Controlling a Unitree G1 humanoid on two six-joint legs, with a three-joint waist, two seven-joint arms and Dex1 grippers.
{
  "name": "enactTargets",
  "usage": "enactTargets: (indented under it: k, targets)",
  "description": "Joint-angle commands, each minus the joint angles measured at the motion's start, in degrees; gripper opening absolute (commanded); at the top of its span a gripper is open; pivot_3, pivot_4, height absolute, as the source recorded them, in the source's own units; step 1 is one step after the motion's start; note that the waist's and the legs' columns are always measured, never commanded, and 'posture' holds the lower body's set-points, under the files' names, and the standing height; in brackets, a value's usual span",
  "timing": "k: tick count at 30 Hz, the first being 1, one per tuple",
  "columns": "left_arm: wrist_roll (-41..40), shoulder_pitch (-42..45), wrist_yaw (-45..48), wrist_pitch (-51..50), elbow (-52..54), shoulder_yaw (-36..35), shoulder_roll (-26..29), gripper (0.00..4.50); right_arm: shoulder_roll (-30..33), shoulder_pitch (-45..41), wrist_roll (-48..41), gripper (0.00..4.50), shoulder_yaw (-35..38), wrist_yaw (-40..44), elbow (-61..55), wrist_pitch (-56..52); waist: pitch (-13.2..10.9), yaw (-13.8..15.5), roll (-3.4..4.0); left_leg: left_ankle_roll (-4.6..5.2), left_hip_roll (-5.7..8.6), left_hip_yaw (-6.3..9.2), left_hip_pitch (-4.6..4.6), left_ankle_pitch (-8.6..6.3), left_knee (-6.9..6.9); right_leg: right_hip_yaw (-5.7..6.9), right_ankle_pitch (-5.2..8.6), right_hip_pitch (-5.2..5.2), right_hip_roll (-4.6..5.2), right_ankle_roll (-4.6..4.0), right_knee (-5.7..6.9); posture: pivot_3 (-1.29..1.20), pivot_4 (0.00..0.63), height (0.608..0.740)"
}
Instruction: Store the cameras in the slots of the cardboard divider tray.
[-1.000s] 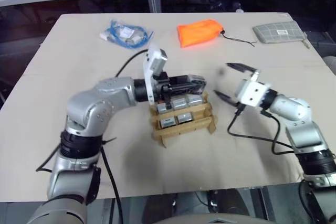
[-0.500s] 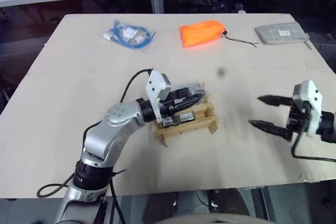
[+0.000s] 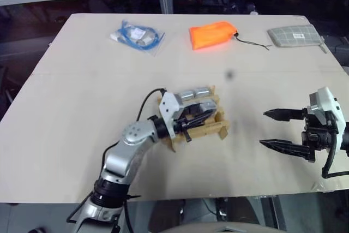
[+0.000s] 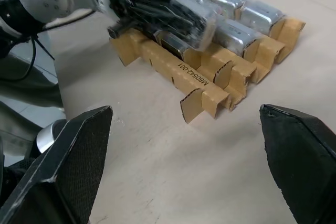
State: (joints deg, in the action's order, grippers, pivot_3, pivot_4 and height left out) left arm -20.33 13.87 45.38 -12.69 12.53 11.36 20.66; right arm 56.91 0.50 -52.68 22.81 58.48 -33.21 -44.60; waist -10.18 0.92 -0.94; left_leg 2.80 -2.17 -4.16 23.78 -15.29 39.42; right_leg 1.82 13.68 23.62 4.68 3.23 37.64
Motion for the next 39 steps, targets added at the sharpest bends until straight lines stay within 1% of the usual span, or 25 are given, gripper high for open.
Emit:
enactTargets:
  k: [1,5,11,15,19,26,32,33,35,36,37,39]
  targets:
    - [2.1,0.9,1.0,5.3,-2.1,0.8,-1.4,0.78,-1.0,2.0,-0.5,4.45,3.2,1.8,-1.2,2.7,0.0,0.1,-0.05,0.00,0.00,0.03,0.00,0.00,0.00,0.03,0.00,-0.01,0.00,0.00,-0.01,0.00,0.150,0.740]
    - [1.9,1.0,1.6,6.9,-3.6,1.1,-3.1,0.78,-1.0,3.8,1.4,4.45,3.7,2.7,-0.3,4.7,0.1,0.1,-0.05,0.01,0.00,0.03,-0.04,0.00,0.01,0.03,0.00,-0.08,0.02,0.00,0.00,0.00,0.150,0.740]
    - [2.0,0.7,2.6,7.6,-5.0,1.3,-4.6,0.78,-1.1,3.5,1.9,4.45,3.6,2.2,0.4,6.0,0.1,0.0,-0.05,0.01,-0.02,0.05,-0.07,0.00,0.04,0.04,0.00,-0.10,-0.01,0.00,0.02,0.00,0.150,0.740]
    - [2.0,0.2,3.4,6.9,-5.3,1.6,-4.5,0.78,-1.2,3.4,2.1,4.45,3.7,1.7,0.5,6.3,0.1,0.0,-0.04,0.01,-0.03,0.05,-0.07,0.00,0.04,0.04,0.00,-0.10,-0.02,0.00,0.02,0.00,0.150,0.740]
    - [3.6,0.0,4.5,8.3,-6.1,1.7,-3.2,0.78,-1.4,3.3,2.1,4.45,3.8,1.1,0.5,6.6,0.2,0.0,-0.03,0.01,-0.02,0.05,-0.08,0.00,0.04,0.04,0.00,-0.11,-0.01,0.00,0.02,0.00,0.150,0.740]
    - [4.5,-0.3,4.4,8.6,-6.6,1.3,-2.4,0.78,-1.8,2.7,2.1,4.45,3.5,0.1,0.6,7.3,0.3,-0.1,0.03,0.01,-0.03,0.05,-0.10,0.00,0.04,0.04,0.00,-0.13,-0.01,0.00,0.03,0.00,0.150,0.740]
    - [4.1,-0.8,4.8,7.6,-6.2,1.3,-1.7,0.78,-2.0,2.3,2.3,4.45,3.2,-0.3,0.8,7.7,0.6,-0.1,0.14,0.02,-0.03,0.05,-0.12,0.00,0.04,0.03,0.00,-0.14,-0.01,0.00,0.03,0.00,0.150,0.740]
    - [4.1,-0.8,4.9,7.5,-6.3,1.3,-1.6,1.81,-2.0,2.2,2.4,4.50,3.1,-0.4,0.9,7.8,0.7,-0.1,0.18,0.02,-0.03,0.05,-0.12,-0.01,0.04,0.03,0.00,-0.14,-0.02,0.00,0.03,0.00,0.150,0.740]
    - [4.0,-0.8,4.9,7.3,-6.5,1.3,-1.4,2.53,-2.1,1.9,2.4,4.50,2.9,-0.5,1.0,8.0,0.7,-0.1,0.20,0.02,-0.03,0.05,-0.13,-0.01,0.04,0.03,0.00,-0.14,-0.01,0.00,0.03,0.00,0.150,0.740]
    - [3.8,-0.8,4.9,7.0,-6.6,1.2,-1.4,3.07,-2.1,1.9,2.5,4.50,2.8,-0.5,1.1,8.1,0.7,-0.1,0.21,0.02,-0.03,0.05,-0.13,-0.01,0.04,0.03,0.00,-0.14,-0.01,0.00,0.03,0.00,0.150,0.740]
    - [3.8,-0.7,5.1,6.9,-6.6,1.3,-1.2,3.44,-2.1,1.9,2.5,4.50,2.8,-0.5,1.1,8.2,0.7,-0.1,0.22,0.02,-0.03,0.05,-0.13,-0.01,0.04,0.03,0.00,-0.15,-0.01,0.00,0.03,0.00,0.150,0.740]
    - [4.0,-0.6,5.5,7.1,-6.7,1.4,-0.9,4.41,-2.1,1.9,2.5,4.50,2.7,-0.6,1.1,8.3,0.8,-0.1,0.23,0.02,-0.03,0.05,-0.13,-0.01,0.04,0.03,0.00,-0.15,-0.01,0.00,0.03,0.00,0.150,0.740]
